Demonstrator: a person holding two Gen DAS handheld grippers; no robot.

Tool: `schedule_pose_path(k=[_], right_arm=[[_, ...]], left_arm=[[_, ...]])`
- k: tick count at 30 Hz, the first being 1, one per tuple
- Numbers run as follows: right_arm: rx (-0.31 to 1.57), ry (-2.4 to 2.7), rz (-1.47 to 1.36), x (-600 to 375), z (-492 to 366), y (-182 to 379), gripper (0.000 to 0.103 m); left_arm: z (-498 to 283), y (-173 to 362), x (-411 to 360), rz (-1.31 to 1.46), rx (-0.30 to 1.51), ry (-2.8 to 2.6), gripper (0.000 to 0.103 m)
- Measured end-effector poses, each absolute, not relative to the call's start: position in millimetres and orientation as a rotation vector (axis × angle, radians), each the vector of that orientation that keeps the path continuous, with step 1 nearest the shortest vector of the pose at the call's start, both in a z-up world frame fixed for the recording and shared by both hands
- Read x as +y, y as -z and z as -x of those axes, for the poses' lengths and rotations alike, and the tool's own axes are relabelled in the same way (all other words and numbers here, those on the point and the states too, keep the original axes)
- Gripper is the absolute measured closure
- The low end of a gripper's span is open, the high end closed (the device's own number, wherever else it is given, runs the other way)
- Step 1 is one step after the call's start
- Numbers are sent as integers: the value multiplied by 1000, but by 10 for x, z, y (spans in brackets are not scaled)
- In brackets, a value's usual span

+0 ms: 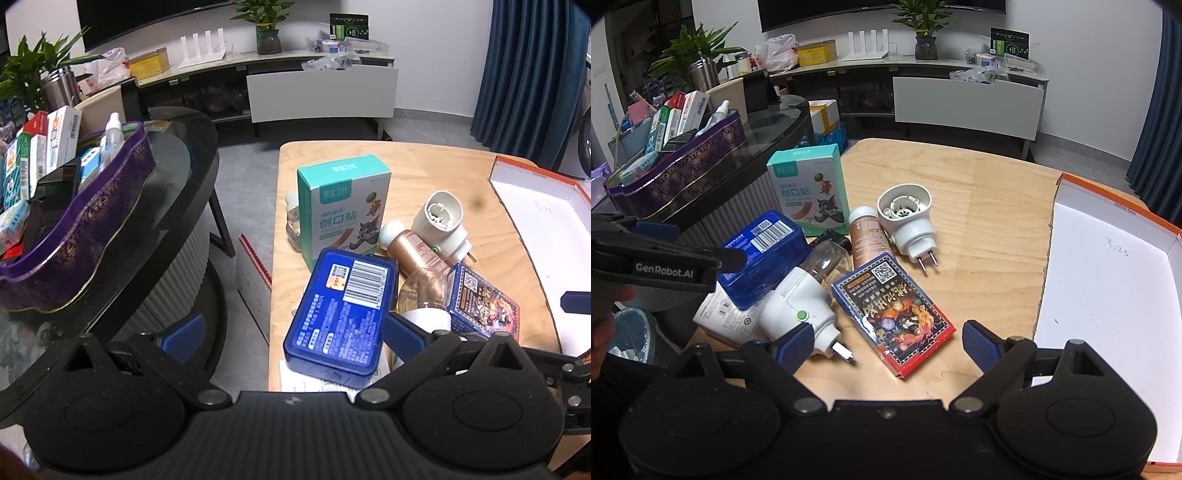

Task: Organize rigid objects
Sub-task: 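Reach the left tool to the blue tin while the right tool reaches the colourful card box, then grasp the blue tin with the left tool while the right tool grasps the colourful card box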

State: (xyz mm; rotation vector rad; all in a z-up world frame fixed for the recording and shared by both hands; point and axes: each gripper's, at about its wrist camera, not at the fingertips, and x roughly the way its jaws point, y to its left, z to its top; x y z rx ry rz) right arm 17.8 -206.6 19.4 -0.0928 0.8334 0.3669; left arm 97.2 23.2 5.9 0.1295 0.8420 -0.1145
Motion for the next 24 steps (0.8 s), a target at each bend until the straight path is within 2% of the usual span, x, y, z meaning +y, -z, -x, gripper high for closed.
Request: schedule_pose_path(k=[14,16,18,19,20,24], right_arm=[[838,-436,94,-2156,-338,-147,1],[838,-447,121,-2163,-389,-147,1],[841,-468,156,-2166,-450,-138,1],[847,-477,180,-2171,-485,-128,1],[852,-486,194,-2171,-522,-112,1],[903,-539,214,-2200,-694,-46,1]], left_arm=[[-1145,44,145,-180,868,242,0],[-1170,82,139,-183,882,255,8],[-1206,127,130,-178,899,275,22],[-1222,149,126,-169,910,290,26],[-1226,163,124,-157,914,308,38],[-1181,180,93,-138,892,315,40]])
